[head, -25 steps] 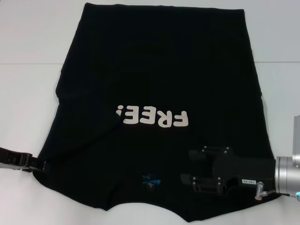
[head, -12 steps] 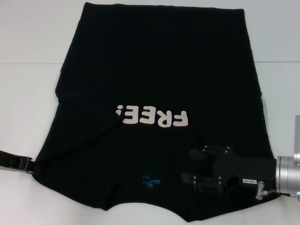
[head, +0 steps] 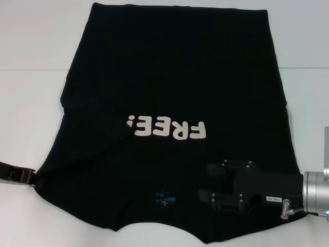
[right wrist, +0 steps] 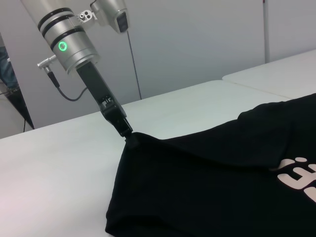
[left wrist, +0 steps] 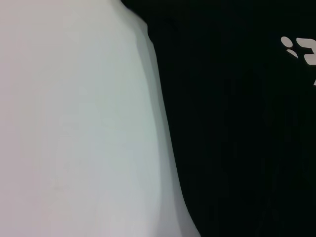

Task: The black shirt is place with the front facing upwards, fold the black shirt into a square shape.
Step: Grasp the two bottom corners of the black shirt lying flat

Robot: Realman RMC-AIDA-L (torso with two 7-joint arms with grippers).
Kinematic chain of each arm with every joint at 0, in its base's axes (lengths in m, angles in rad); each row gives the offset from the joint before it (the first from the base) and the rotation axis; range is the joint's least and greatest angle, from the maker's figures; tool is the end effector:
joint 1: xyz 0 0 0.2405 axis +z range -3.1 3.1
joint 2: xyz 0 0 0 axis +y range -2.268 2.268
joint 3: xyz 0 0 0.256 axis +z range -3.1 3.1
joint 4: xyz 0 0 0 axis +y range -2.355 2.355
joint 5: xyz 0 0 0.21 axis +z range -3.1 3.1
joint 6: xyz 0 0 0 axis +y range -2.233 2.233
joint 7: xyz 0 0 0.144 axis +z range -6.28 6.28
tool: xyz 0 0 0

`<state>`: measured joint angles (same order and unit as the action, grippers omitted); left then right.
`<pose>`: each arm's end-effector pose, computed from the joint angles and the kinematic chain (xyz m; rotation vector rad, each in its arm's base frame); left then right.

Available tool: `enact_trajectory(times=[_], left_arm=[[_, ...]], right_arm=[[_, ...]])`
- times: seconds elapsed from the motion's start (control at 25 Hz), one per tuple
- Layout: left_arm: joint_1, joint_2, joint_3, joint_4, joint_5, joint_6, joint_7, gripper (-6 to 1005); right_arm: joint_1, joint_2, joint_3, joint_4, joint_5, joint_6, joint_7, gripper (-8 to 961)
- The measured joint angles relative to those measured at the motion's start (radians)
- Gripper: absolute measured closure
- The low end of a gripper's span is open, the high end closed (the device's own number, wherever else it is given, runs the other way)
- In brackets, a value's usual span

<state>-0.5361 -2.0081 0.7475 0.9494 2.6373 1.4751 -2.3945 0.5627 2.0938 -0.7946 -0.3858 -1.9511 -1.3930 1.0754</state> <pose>-0.3285 0.3403 0.0634 -2.1909 -1.6009 0.1557 0.2697 0.3127 -0.0634 -2.7994 0.4778 0.6298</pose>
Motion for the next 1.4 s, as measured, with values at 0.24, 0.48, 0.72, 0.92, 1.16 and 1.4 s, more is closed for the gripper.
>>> enact_trajectory(times=[0.24, 0.48, 0.72, 0.92, 1.16, 1.4], left_arm=[[-0.006, 0.006, -0.072, -0.014, -0.028, 0.043, 0.01, 985], [0.001, 0.008, -0.113, -0.021, -0.048, 0.058, 0.05, 985], [0.009, 0.01, -0.115, -0.019, -0.053, 0.064, 0.079, 985], [0.012, 0.012, -0.122, -0.022, -0.071, 0.07, 0.119, 985], [0.013, 0.018, -0.146, -0.022, -0.076, 0.072, 0.129, 985], [0.017, 0.02, -0.164, -0.022, -0.078, 0.074, 0.13, 985]], right_arm=[[-0.006, -0.004, 0.004, -0.025, 0.0, -0.01, 0.059, 219], [-0.044, -0.017, -0.001, -0.212, -0.02, -0.048, 0.4, 219], [-0.043, -0.11, -0.001, -0.481, -0.192, -0.183, 1.035, 219], [0.03, -0.193, 0.044, -0.523, -0.389, -0.287, 1.41, 220], [0.096, -0.176, 0.086, -0.53, -0.598, -0.34, 1.466, 220], [0.099, -0.134, 0.082, -0.518, -0.695, -0.328, 1.458, 221]])
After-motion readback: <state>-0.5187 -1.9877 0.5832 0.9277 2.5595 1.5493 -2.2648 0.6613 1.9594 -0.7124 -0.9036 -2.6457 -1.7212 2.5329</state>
